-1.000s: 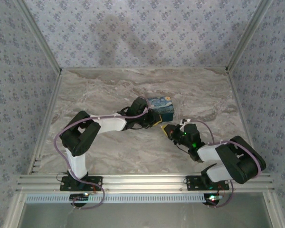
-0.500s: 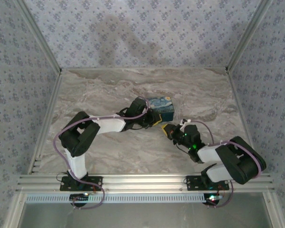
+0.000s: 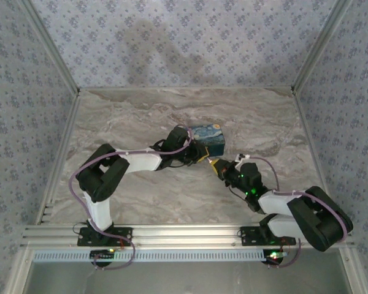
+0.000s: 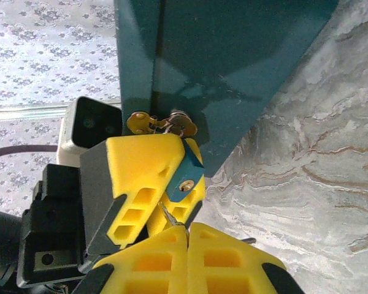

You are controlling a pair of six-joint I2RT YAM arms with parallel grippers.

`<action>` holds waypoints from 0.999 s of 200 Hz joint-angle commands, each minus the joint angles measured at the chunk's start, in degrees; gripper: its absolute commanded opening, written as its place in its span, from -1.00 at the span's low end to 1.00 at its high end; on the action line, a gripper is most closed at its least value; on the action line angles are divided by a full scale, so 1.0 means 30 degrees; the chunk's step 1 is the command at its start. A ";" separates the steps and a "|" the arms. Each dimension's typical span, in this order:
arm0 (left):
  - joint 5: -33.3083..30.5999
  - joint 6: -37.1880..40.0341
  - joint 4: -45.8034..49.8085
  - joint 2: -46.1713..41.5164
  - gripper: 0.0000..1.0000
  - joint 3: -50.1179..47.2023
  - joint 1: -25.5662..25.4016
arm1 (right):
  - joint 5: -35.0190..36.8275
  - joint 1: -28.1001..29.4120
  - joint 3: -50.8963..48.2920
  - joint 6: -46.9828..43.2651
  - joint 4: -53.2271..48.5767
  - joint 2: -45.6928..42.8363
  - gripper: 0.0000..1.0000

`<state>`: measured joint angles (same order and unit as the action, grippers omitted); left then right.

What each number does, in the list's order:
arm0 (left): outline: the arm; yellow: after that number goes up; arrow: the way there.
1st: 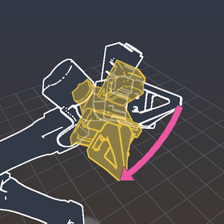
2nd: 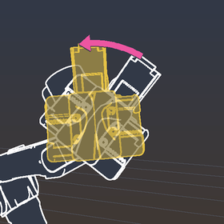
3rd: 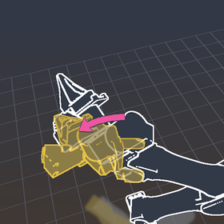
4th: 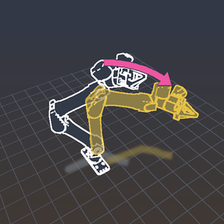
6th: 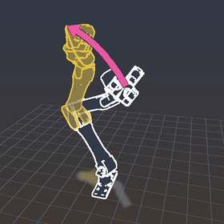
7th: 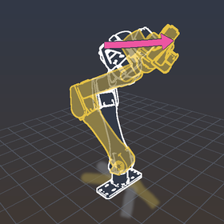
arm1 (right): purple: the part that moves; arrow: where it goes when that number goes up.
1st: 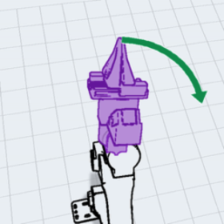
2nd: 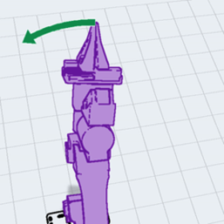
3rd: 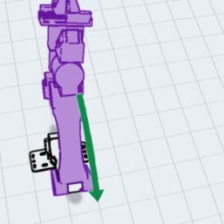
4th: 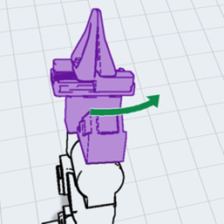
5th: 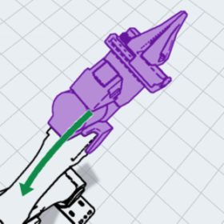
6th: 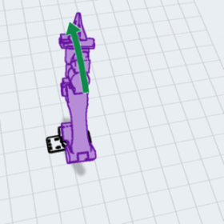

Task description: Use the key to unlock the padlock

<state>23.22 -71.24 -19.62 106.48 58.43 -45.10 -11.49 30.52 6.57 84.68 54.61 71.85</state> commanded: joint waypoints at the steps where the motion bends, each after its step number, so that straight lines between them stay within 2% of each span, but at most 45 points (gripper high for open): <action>1: 0.0143 -0.0364 -0.0741 -0.0863 -0.70 -0.0200 0.0096 | 0.0466 0.0147 -0.0107 0.0050 -0.0787 -0.0154 -1.00; 200: 0.0226 -0.0770 -0.1619 -0.0761 -0.70 -0.0582 0.0080 | 0.0518 0.0071 0.0279 0.0163 0.0810 0.1117 -1.00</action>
<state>23.16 -72.73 -22.09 106.17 57.12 -45.10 -11.27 30.68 6.70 84.68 55.18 75.33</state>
